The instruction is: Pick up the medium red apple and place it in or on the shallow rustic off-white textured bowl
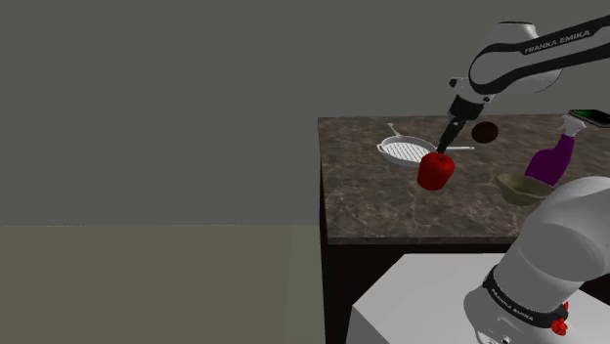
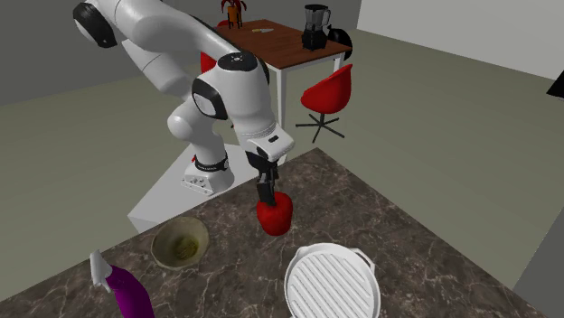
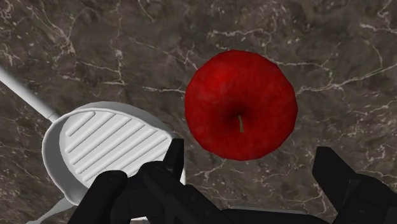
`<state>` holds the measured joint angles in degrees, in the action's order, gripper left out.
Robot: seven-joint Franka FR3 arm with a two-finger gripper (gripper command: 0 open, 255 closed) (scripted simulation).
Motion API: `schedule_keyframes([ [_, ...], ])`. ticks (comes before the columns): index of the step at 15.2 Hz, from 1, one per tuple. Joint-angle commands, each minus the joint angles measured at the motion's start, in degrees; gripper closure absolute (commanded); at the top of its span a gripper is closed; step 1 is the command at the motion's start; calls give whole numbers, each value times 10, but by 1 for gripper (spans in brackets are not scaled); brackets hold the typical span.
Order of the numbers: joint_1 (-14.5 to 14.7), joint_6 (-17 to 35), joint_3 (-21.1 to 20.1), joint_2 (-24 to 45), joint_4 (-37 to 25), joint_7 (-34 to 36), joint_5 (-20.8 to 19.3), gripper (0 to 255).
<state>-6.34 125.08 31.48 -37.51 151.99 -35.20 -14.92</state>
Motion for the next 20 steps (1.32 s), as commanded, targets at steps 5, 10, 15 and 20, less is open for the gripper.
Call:
schedule_keyframes([
  [5,5,37,11,21,15,-3,-1,0],
  [10,5,36,11,21,15,-3,-1,0],
  [15,5,36,11,21,15,-3,-1,255],
  [20,5,37,11,21,15,-3,-1,255],
])
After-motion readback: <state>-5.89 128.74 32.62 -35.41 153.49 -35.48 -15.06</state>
